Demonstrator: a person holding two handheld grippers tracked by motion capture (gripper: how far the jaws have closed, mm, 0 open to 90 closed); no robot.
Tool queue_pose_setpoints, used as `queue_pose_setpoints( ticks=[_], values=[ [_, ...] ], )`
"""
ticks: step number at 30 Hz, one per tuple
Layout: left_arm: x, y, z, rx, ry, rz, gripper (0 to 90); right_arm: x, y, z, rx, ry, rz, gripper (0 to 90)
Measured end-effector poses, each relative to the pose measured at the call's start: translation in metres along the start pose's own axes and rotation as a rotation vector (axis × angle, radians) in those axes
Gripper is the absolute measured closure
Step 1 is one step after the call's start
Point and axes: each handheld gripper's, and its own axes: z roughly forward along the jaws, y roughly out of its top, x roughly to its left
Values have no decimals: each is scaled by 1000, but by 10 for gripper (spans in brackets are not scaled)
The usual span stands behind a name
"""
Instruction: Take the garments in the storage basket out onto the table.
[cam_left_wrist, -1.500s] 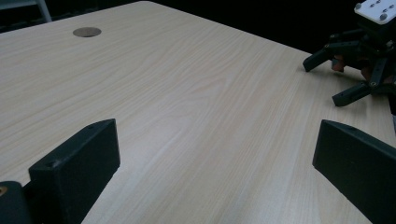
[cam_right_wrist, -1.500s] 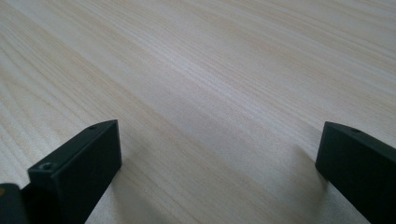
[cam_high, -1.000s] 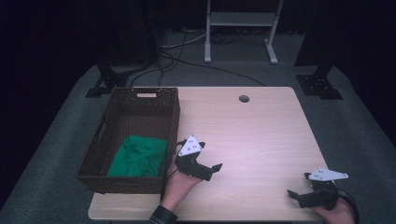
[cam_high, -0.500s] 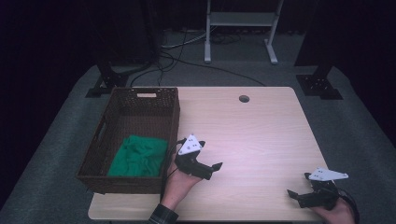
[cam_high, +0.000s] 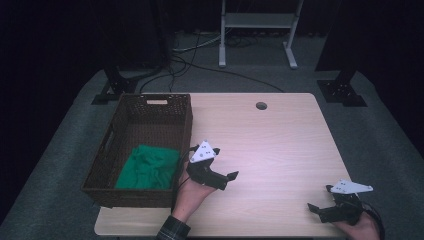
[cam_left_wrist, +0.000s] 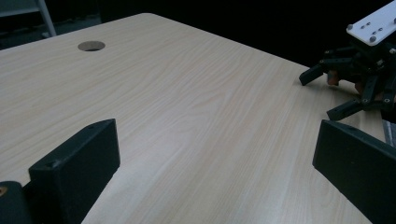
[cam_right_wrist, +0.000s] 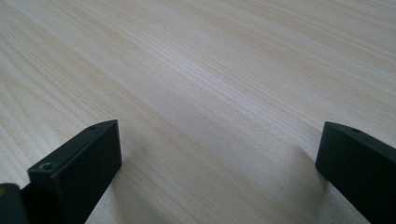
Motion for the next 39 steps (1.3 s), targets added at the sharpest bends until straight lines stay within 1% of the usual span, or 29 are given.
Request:
queue_pose_setpoints(
  ticks=[4, 6, 8, 10, 14, 17, 39],
  values=[
    [0, 1, 0, 2, -1, 2, 0, 0, 0, 0, 0, 0, 0, 0],
    [0, 3, 0, -5, -3, -1, 0, 0, 0, 0, 0, 0, 0, 0],
    [-1, 5, 0, -7, -5, 4, 0, 0, 0, 0, 0, 0, 1, 0],
    [-2, 9, -1, -8, 1, 20, 0, 0, 0, 0, 0, 0, 1, 0],
    [-1, 11, -2, -15, 3, 18, 0, 0, 0, 0, 0, 0, 2, 0],
    [-1, 13, -3, -15, 4, 28, 0, 0, 0, 0, 0, 0, 2, 0],
    [-1, 21, -8, -39, -1, 27, 0, 0, 0, 0, 0, -2, 1, 0]
  ],
)
